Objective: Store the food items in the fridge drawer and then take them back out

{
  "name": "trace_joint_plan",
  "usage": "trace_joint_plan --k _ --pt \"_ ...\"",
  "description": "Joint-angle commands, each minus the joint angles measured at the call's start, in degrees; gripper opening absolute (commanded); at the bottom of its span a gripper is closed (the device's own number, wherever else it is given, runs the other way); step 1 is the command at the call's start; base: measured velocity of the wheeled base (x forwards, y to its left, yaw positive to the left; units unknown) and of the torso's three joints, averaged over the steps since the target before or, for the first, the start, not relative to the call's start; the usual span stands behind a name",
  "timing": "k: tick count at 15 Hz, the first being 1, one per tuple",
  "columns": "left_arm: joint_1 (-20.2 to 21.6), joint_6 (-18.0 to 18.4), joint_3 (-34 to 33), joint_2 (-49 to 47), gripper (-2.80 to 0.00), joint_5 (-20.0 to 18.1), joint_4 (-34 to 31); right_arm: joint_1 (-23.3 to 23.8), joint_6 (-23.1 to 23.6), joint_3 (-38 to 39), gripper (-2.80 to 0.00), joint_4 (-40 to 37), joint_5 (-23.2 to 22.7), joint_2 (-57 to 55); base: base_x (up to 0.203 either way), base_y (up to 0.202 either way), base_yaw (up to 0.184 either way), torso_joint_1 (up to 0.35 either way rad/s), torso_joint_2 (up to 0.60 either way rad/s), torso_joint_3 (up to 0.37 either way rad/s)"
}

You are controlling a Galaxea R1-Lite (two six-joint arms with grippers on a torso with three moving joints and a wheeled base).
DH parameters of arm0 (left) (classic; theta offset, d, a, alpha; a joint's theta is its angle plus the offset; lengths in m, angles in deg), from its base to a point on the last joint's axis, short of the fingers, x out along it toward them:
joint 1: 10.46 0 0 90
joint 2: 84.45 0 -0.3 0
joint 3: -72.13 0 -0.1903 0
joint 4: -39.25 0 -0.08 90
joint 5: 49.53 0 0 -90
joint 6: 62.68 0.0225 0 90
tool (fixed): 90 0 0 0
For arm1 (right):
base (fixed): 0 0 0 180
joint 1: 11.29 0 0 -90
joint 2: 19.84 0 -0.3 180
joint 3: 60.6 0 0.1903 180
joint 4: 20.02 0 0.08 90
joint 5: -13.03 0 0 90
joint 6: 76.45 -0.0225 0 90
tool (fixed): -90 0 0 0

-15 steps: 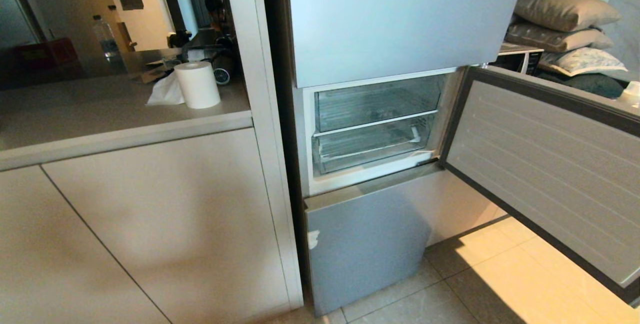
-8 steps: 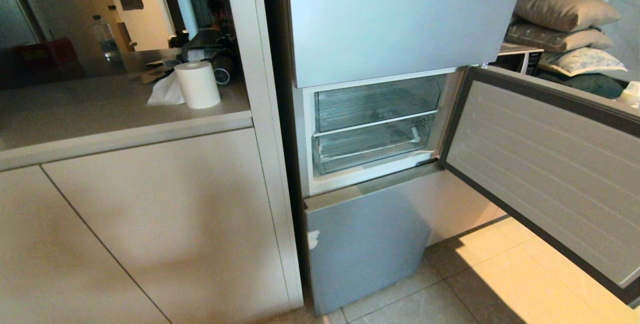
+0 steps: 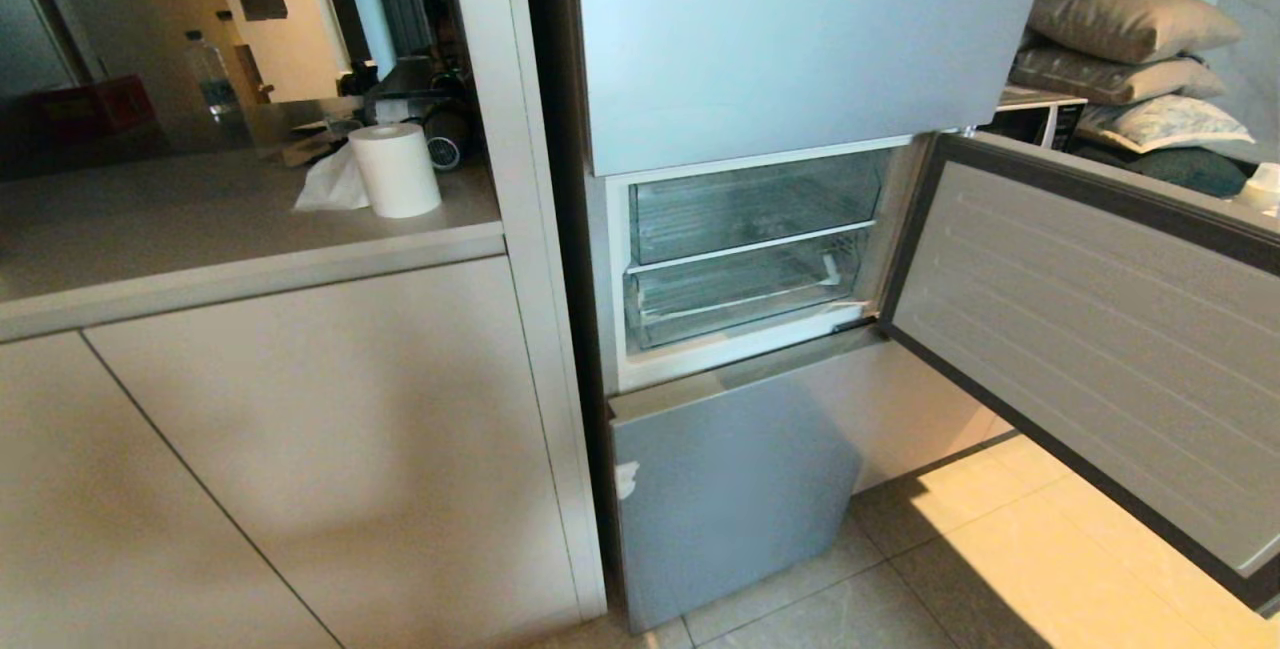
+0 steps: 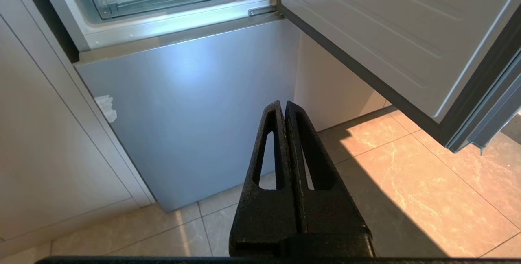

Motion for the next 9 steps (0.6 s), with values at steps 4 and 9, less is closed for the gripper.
trace_joint_plan --k 4,9 --pt "0.01 0.0 -0.09 -0.1 -2.8 0.01 0.04 -0.01 -0.02 0.0 -2.8 0.0 0.02 -0.04 0.0 0.0 0.0 0.0 0.0 0.0" --pt "0.01 0.0 -0.09 -0.1 -2.8 0.01 0.04 -0.01 -0.09 0.0 -2.8 0.0 0.02 0.0 0.0 0.0 0.0 0.0 0.0 0.0"
